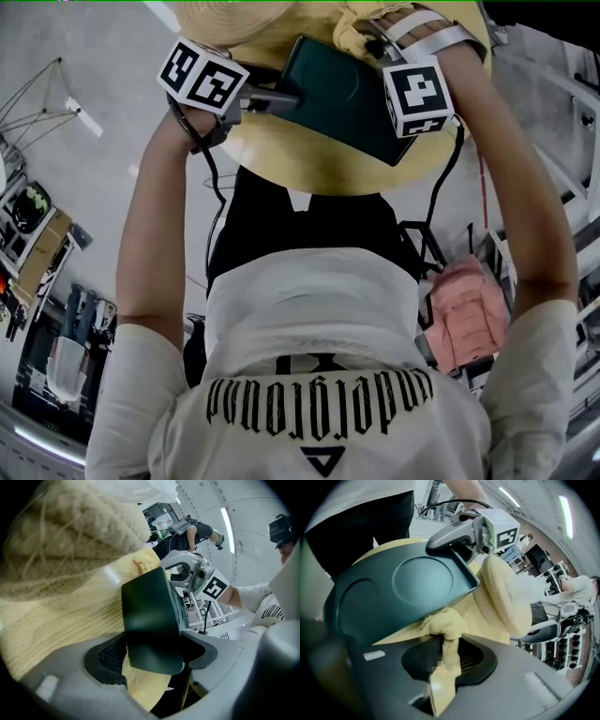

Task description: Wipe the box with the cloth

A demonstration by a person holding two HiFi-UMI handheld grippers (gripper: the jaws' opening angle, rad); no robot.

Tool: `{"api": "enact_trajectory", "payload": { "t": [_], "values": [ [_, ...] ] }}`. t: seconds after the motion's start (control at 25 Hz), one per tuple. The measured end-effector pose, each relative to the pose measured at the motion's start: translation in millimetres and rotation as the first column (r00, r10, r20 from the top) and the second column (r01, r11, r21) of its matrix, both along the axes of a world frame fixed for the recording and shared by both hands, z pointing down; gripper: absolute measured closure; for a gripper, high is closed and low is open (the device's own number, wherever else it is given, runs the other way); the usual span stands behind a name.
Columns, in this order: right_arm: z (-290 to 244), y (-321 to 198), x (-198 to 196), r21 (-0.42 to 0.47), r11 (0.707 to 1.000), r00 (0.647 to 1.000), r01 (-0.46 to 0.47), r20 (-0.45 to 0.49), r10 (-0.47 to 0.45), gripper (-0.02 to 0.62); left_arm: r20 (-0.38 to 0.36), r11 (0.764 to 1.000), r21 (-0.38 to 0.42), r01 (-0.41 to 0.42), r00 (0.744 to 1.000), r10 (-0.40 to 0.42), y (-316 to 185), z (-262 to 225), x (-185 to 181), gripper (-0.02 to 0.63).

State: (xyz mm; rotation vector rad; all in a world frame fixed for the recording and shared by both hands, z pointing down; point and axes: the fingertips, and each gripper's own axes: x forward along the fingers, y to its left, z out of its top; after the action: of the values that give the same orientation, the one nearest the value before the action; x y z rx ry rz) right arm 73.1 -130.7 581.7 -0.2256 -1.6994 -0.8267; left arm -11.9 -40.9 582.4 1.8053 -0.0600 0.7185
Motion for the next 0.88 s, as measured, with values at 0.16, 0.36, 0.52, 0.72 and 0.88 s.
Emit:
{"api": "enact_trajectory", "payload": {
  "t": [0.16, 0.36, 0.52, 0.72, 0.88],
  "values": [
    [17, 16, 1, 0.048, 0.997, 0.995, -0.057, 0.086, 0.052, 0.526, 0.013, 1.000, 0.013, -0.002, 1.000, 0.002, 32, 26, 39, 0.245],
    [17, 37, 17, 0.000, 0.983, 0.968, -0.185, 0.173, 0.182, 0.526, 0.018, 1.000, 0.016, -0.010, 1.000, 0.009, 51, 33, 59, 0.245],
    [-22, -3, -15, -0.032, 0.957, 0.933, -0.287, 0.218, 0.287, 0.526, 0.009, 1.000, 0.012, 0.010, 1.000, -0.010, 4, 18, 22, 0.243],
    [-59, 8, -25, -0.029, 0.926, 0.891, -0.375, 0.263, 0.369, 0.526, 0.002, 1.000, 0.008, 0.010, 1.000, -0.010, -10, 8, 17, 0.244],
    [-59, 40, -45, -0.045, 0.894, 0.856, -0.447, 0.270, 0.441, 0.525, -0.001, 1.000, 0.005, 0.015, 1.000, -0.015, -2, 11, 2, 0.244]
  ]
}}
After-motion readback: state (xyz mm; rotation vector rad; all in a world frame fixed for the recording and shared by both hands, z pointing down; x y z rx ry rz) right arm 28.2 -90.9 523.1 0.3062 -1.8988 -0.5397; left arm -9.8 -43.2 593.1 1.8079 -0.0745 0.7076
